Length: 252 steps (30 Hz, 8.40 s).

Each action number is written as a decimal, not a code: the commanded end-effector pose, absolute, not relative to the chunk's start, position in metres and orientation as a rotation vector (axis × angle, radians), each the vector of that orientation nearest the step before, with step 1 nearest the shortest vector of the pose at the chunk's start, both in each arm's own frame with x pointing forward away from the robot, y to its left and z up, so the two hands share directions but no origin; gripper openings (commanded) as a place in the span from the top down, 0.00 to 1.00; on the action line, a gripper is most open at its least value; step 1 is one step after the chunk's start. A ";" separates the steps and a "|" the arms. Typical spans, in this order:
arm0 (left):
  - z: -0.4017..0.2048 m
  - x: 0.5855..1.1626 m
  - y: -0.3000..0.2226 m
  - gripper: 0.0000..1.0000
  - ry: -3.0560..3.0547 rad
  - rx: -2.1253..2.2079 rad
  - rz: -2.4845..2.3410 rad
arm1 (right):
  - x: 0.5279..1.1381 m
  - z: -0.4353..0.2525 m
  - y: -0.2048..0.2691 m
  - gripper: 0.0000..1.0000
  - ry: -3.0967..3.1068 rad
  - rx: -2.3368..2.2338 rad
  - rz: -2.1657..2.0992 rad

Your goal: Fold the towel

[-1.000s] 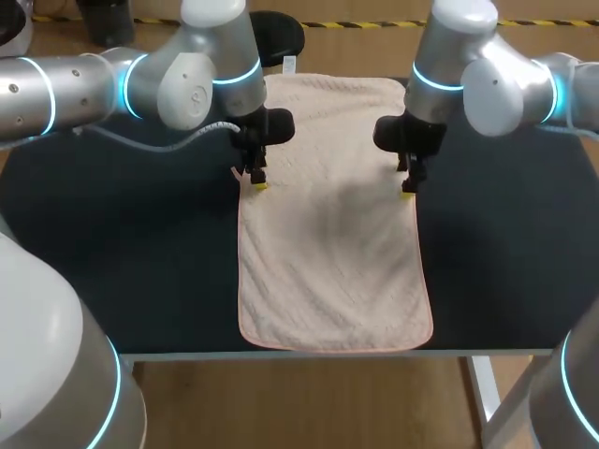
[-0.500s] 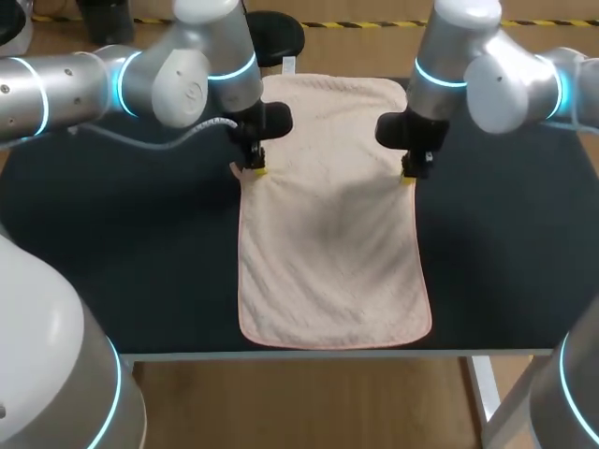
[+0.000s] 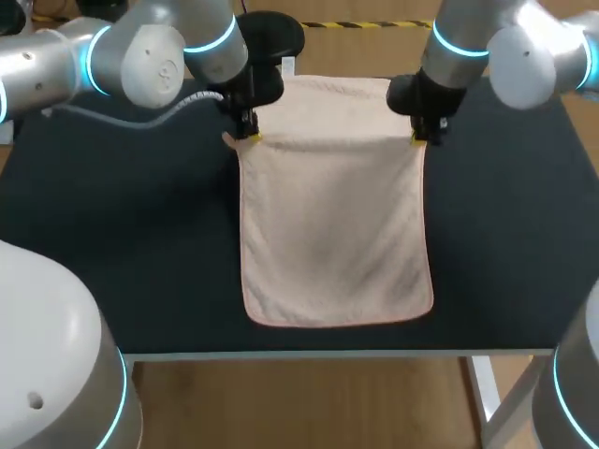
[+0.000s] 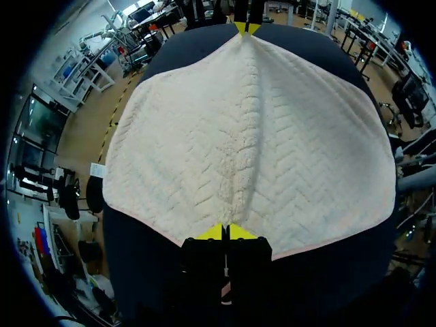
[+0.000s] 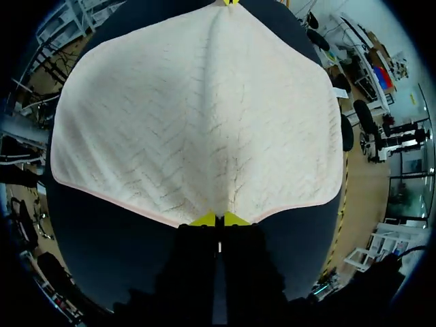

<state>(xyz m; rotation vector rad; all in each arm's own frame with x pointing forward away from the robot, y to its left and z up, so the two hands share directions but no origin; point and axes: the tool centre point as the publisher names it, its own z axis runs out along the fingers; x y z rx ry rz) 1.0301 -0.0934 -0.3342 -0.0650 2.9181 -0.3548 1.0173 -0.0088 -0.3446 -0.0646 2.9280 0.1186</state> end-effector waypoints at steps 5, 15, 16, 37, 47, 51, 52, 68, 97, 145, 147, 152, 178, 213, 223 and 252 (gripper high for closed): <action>-0.222 1.045 -0.080 1.00 2.786 -0.027 -0.299 | 1.041 -0.236 -0.003 1.00 2.793 -0.154 0.127; -0.110 1.087 -0.067 1.00 2.510 -0.085 -0.319 | 1.084 -0.128 0.007 1.00 2.555 -0.202 0.153; -0.101 1.090 -0.065 1.00 2.487 -0.088 -0.314 | 1.087 -0.118 0.007 1.00 2.530 -0.202 0.153; -0.067 1.083 -0.072 1.00 2.425 0.005 -0.309 | 1.081 -0.083 -0.002 1.00 2.427 -0.215 0.086; -0.102 1.013 -0.075 1.00 2.568 0.055 -0.351 | 1.013 -0.118 0.004 1.00 2.562 -0.277 0.081; -0.116 0.991 -0.073 1.00 2.618 0.056 -0.366 | 0.989 -0.131 0.009 1.00 2.611 -0.298 0.084; -0.120 0.986 -0.073 1.00 2.629 0.059 -0.365 | 0.984 -0.135 0.010 1.00 2.628 -0.303 0.088; -0.225 0.972 -0.084 1.00 2.905 0.003 -0.307 | 0.959 -0.244 0.001 1.00 2.857 -0.227 -0.030; -0.330 1.056 -0.077 1.00 2.984 -0.156 -0.105 | 1.039 -0.355 -0.001 1.00 2.899 -0.114 -0.074; -0.247 1.010 -0.016 0.00 3.044 0.065 -0.916 | 1.038 -0.248 0.009 0.00 2.634 -0.307 -0.065; -0.247 1.010 -0.016 0.00 3.044 0.065 -0.916 | 1.038 -0.248 0.009 0.00 2.634 -0.307 -0.065; -0.247 1.010 -0.016 0.00 3.044 0.065 -0.916 | 1.038 -0.248 0.009 0.00 2.634 -0.307 -0.065; -0.247 1.010 -0.016 0.00 3.044 0.065 -0.916 | 1.015 -0.262 -0.018 0.00 2.412 1.739 1.520; -0.247 1.010 -0.016 0.00 3.044 0.065 -0.916 | 0.984 -0.331 -0.021 0.00 1.749 2.287 2.154; -0.247 1.010 -0.016 0.00 3.044 0.065 -0.916 | 0.966 -0.356 -0.005 0.00 1.904 2.425 1.976; -0.247 1.010 -0.016 0.00 3.044 0.065 -0.916 | 0.991 -0.392 0.001 0.00 2.536 2.448 1.401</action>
